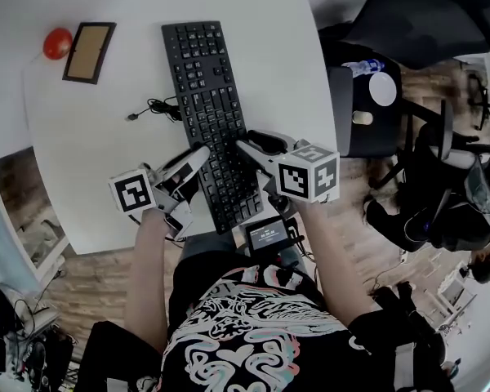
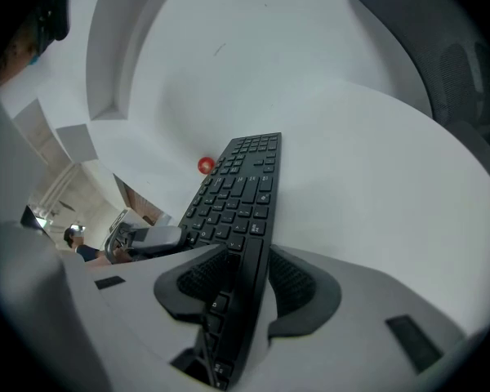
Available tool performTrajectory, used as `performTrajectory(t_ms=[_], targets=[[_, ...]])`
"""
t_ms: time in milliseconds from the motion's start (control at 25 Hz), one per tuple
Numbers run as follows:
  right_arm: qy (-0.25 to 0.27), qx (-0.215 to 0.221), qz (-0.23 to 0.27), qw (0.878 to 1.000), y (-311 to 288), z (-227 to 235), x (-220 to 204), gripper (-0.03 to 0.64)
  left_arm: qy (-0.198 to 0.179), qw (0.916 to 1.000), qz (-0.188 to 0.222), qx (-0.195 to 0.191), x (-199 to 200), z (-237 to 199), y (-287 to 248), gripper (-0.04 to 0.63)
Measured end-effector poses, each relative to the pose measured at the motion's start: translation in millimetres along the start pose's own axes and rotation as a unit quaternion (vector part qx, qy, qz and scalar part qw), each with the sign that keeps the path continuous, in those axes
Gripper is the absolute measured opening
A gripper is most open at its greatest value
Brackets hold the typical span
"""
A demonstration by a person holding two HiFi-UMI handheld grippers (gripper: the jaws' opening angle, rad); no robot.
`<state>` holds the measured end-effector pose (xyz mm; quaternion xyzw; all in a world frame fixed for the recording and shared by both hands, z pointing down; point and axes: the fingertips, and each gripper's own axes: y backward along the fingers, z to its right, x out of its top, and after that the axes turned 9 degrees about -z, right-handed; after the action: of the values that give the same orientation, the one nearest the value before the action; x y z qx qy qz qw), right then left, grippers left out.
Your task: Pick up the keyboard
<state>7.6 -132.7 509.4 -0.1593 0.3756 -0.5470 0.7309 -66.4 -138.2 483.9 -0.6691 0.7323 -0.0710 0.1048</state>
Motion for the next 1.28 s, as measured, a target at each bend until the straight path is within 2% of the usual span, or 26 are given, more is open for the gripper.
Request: performTrajectory(t_ms=[80,160,320,560,720,880,1080,1280], targets=[[-0.003,-0.004,0.002,1.000,0.4,2.5,0.6,0.172,-0.015,0.9997,-0.016,0.000,-1.9,-2.7,0.0,0.103],[-0.008,-0.003,0.001,1.000,-0.9,4.6,1.2,0.173,-0.013,0.9996,-0.024,-0.004,-3.1,-2.7,0.8,0.103],[-0.013,0.022,0.001,1.000,-0.2,2.8,2.2,0.173,-0.020,0.9993,-0.024,-0.022,-0.6,2.3,3.2,0.104],[-0.049,0.092,0.023,0.994,6.0,-4.4,3.9,0.173,0.011,0.9983,-0.006,-0.058,3.5,13.2,5.1,0.104],[-0.082,0.142,0.043,0.985,2.0,-1.6,-0.7,0.173,0.005,0.9962,0.006,-0.087,3.3,5.7,4.2,0.104],[-0.101,0.164,0.056,0.980,1.1,-0.4,-3.7,0.184,-0.012,0.9948,0.010,-0.101,1.5,5.6,6.1,0.104],[-0.120,0.192,0.042,0.973,5.2,-15.7,-11.1,0.189,-0.035,0.9941,0.012,-0.102,-1.8,15.4,12.3,0.104],[-0.125,0.228,-0.002,0.966,0.1,-17.4,-35.5,0.189,-0.035,0.9933,0.028,-0.107,-0.5,7.3,6.7,0.104]])
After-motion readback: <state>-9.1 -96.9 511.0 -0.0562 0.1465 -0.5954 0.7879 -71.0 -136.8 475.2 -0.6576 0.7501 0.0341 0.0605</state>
